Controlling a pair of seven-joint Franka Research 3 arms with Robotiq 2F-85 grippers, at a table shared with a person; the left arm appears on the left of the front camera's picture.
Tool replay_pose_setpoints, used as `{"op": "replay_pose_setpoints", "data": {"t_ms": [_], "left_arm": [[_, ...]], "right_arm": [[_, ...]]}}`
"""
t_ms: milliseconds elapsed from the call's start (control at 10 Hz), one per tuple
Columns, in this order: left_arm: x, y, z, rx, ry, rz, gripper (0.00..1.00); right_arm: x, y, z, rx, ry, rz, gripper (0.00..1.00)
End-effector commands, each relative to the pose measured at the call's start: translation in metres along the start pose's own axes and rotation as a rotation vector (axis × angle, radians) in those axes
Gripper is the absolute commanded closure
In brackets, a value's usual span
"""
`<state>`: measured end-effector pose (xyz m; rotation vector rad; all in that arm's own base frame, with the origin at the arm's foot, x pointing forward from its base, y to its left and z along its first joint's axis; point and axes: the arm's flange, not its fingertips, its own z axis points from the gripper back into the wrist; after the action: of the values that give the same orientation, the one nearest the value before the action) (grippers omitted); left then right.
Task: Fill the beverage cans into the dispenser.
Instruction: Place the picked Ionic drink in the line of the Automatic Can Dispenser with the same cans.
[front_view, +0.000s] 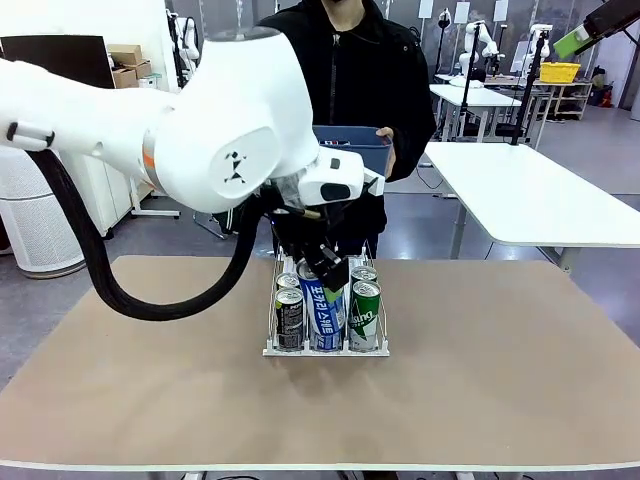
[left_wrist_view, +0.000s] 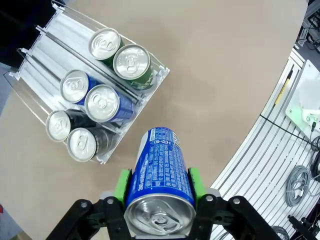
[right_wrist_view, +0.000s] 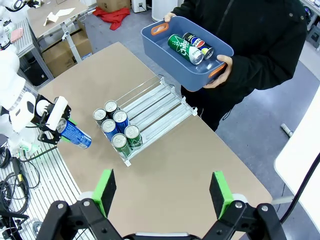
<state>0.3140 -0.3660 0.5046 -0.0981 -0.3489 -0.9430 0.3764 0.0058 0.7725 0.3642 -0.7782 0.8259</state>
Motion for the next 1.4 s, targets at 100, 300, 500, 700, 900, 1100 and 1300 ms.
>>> {"op": "replay_pose_setpoints", "data": {"t_ms": [100, 300, 500, 700, 900, 1100, 1300], "left_arm": [[0.002, 0.001, -0.021, 0.013, -0.060, 0.004, 0.43], [0.003, 0.002, -0.015, -0.004, -0.030, 0.002, 0.43], [0.003, 0.002, -0.015, -0.004, -0.030, 0.002, 0.43], [0.006, 0.006, -0.032, 0.066, -0.022, 0.052, 0.43], [0.011, 0.014, -0.043, 0.085, 0.005, 0.089, 0.43], [0.012, 0.018, -0.048, 0.105, -0.021, 0.098, 0.43], [0.013, 0.027, -0.057, 0.086, -0.031, 0.083, 0.43]], "right_arm": [[-0.001, 0.000, -0.001, 0.003, 0.001, -0.001, 0.00], [-0.001, 0.000, -0.001, 0.003, 0.001, -0.001, 0.00], [-0.001, 0.000, -0.001, 0.003, 0.001, -0.001, 0.00], [-0.001, 0.000, -0.001, 0.003, 0.001, -0.001, 0.00], [-0.001, 0.000, -0.001, 0.003, 0.001, -0.001, 0.00], [-0.001, 0.000, -0.001, 0.003, 0.001, -0.001, 0.00], [-0.001, 0.000, -0.001, 0.003, 0.001, -0.001, 0.00]]}}
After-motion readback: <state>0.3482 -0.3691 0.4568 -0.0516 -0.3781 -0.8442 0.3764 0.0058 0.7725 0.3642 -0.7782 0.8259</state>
